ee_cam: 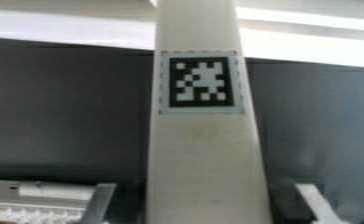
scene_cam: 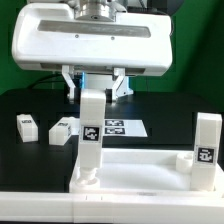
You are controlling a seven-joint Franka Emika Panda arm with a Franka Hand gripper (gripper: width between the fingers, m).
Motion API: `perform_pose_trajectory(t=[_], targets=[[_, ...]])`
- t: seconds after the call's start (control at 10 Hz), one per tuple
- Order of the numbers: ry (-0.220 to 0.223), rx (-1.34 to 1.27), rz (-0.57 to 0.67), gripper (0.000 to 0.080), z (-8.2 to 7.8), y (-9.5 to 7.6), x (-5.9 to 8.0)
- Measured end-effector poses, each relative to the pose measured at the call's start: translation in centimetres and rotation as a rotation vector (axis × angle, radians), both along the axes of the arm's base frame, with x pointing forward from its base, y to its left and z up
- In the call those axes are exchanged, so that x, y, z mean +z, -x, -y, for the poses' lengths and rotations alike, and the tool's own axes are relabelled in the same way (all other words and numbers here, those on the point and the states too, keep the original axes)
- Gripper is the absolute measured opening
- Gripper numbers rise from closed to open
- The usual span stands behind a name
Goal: Assemble desk
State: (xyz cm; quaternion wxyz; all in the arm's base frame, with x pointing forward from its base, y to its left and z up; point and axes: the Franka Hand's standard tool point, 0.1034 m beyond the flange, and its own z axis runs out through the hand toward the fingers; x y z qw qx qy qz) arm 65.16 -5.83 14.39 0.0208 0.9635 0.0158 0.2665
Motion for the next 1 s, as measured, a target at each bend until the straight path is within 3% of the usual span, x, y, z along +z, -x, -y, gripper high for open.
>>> perform_pose_trajectory(t=[1.0], targets=[[0.008, 0.000, 0.021, 0.0290, -0.2, -0.1, -1.7]])
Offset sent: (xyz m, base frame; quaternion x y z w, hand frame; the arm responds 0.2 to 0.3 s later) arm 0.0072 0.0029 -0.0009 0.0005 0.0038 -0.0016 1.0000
